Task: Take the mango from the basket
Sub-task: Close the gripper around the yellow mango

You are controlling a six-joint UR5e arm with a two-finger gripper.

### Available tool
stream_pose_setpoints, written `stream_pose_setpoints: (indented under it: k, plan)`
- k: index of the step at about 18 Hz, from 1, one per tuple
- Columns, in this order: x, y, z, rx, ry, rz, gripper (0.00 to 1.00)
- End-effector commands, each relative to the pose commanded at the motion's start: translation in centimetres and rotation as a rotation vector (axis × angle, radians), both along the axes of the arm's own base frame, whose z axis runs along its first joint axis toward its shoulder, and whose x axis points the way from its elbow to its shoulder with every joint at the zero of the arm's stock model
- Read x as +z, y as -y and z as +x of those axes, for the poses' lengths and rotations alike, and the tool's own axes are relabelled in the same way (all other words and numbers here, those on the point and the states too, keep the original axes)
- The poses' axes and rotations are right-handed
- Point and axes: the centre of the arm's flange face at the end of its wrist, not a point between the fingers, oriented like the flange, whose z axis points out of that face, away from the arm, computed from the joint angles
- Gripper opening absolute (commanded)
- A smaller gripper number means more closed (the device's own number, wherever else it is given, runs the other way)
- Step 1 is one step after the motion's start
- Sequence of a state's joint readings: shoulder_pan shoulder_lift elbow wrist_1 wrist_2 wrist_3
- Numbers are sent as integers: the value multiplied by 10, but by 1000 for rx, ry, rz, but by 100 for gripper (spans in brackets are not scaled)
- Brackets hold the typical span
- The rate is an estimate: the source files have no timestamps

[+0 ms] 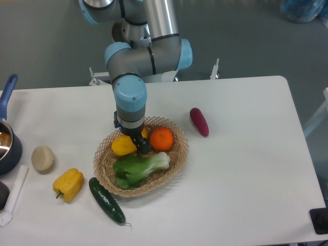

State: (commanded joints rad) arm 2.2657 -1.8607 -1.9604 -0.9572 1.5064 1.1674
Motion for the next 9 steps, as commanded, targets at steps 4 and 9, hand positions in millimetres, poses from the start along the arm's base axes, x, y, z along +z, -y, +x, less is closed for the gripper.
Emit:
stream_pose_setpoints:
  k: [4,9]
  plan:
    - [-5,-1,0,0,6,-7,100]
    - [-8,-2,-2,-2,7,-10,100]
